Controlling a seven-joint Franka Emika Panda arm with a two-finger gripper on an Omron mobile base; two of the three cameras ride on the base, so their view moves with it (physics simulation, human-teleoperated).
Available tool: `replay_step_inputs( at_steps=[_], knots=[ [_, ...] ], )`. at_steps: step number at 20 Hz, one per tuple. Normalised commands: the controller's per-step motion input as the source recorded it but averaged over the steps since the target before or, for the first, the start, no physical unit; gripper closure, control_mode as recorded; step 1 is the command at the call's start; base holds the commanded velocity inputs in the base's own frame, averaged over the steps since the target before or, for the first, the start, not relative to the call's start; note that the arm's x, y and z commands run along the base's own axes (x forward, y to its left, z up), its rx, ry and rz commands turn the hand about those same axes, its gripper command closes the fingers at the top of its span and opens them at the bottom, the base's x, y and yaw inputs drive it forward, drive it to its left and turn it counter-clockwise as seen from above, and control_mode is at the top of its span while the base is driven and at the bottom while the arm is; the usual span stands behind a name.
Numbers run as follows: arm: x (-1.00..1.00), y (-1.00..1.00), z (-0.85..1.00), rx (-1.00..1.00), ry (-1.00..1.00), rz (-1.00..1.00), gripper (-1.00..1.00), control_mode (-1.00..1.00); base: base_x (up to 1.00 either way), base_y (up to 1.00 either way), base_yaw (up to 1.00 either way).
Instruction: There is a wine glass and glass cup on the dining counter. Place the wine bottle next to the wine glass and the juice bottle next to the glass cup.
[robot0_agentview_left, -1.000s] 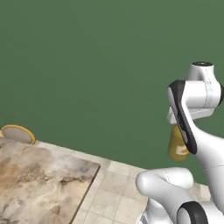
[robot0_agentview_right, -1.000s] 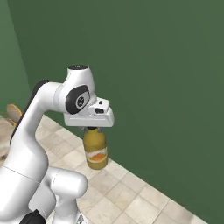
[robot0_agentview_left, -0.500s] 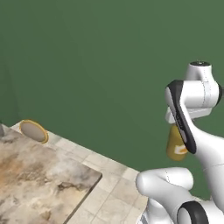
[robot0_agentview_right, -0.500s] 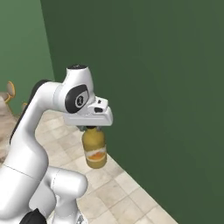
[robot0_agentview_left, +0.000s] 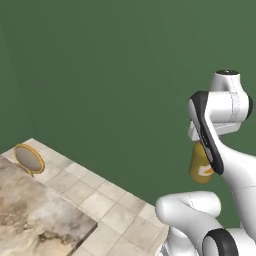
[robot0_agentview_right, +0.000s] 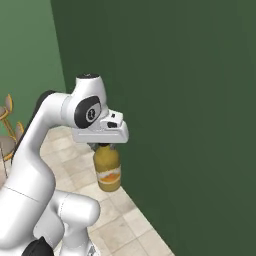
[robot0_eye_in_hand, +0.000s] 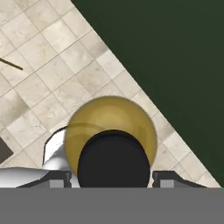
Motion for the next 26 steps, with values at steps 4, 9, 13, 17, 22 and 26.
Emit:
replay_step_inputs(
  at_steps=[4,9,13,17,22,26],
  knots=[
    [0.00,0.00,0.00,0.00,0.00,0.00,1.00,1.00,0.56,-0.29,0.28],
    [0.00,0.00,0.00,0.00,0.00,0.00,1.00,1.00,0.54,-0.24,0.35],
    [0.00,0.00,0.00,0.00,0.00,0.00,1.00,1.00,0.48,-0.18,0.48],
    [0.00,0.00,0.00,0.00,0.00,0.00,1.00,1.00,0.47,-0.18,0.47],
    [0.00,0.00,0.00,0.00,0.00,0.00,1.00,1.00,0.49,-0.18,0.46],
    [0.00,0.00,0.00,0.00,0.00,0.00,1.00,1.00,0.52,-0.19,0.43]
  ],
)
